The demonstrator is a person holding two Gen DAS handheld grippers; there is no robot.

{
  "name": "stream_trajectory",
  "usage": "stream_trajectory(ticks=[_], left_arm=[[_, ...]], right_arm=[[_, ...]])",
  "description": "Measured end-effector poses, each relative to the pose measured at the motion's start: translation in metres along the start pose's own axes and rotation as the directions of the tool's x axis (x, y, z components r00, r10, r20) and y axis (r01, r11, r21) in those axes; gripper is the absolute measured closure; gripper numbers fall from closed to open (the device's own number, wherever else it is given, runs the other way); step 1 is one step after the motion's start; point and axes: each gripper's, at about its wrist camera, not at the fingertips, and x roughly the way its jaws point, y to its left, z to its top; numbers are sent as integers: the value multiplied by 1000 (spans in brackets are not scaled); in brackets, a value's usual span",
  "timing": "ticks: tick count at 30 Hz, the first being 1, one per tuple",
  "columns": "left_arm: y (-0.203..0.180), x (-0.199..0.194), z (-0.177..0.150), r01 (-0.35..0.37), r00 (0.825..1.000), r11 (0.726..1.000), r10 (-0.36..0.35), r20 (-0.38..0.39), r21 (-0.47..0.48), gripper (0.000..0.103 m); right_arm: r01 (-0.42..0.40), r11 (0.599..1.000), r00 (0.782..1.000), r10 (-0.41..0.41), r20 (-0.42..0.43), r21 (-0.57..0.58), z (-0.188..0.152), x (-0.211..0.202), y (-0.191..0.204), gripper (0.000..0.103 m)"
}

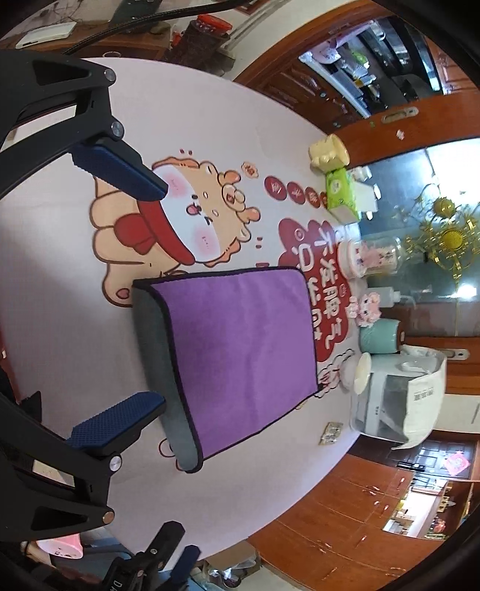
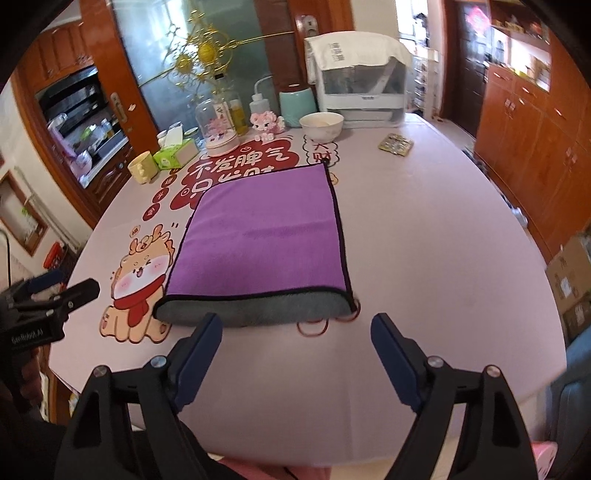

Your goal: Fold towel

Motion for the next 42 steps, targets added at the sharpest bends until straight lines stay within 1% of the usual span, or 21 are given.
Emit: stream_trajectory(ticks=[2,5,8,12,17,21,25,29,32,34,37,39,42], left_arm=[[-1,14,5,3,1000,1000,-3,-21,7,1],[-4,34,11,-10,999,1000,11,-51,29,1],[-6,54,14,3,997,999,1,-81,47,1],[-9,75,14,16,994,998,-10,-109,57,1],[-8,103,12,41,989,997,-31,-143,67,1],[-4,121,8,47,986,996,-35,-165,69,1],[0,140,5,61,978,997,-48,-203,57,1],[3,156,-1,74,968,996,-60,-244,47,5],[4,163,-3,81,961,996,-68,-268,37,7],[4,165,-4,93,957,995,-83,-278,24,9],[6,168,-5,127,950,992,-125,-285,-9,11],[7,170,-6,150,944,988,-153,-294,-30,19],[9,171,-9,160,937,986,-168,-306,-53,28]], right_arm=[[-6,999,1000,6,3,-35,4,9,-4,20],[-18,996,1000,18,-6,-89,9,27,-11,21],[-30,991,999,28,-17,-128,11,43,-16,22],[-43,984,998,34,-55,-173,12,68,-25,24],[-73,976,993,53,-103,-203,10,93,-34,26],[-99,972,988,70,-138,-215,8,110,-40,32],[-119,967,982,82,-170,-226,6,122,-43,37],[-138,964,977,93,-193,-229,4,133,-45,41],[-146,961,974,97,-207,-235,4,139,-46,45],[-152,960,971,101,-217,-235,4,143,-46,49],[-163,957,969,110,-222,-238,3,145,-47,53],[-173,954,966,115,-232,-245,3,147,-47,56],[-182,951,964,123,-237,-248,3,148,-46,60]])
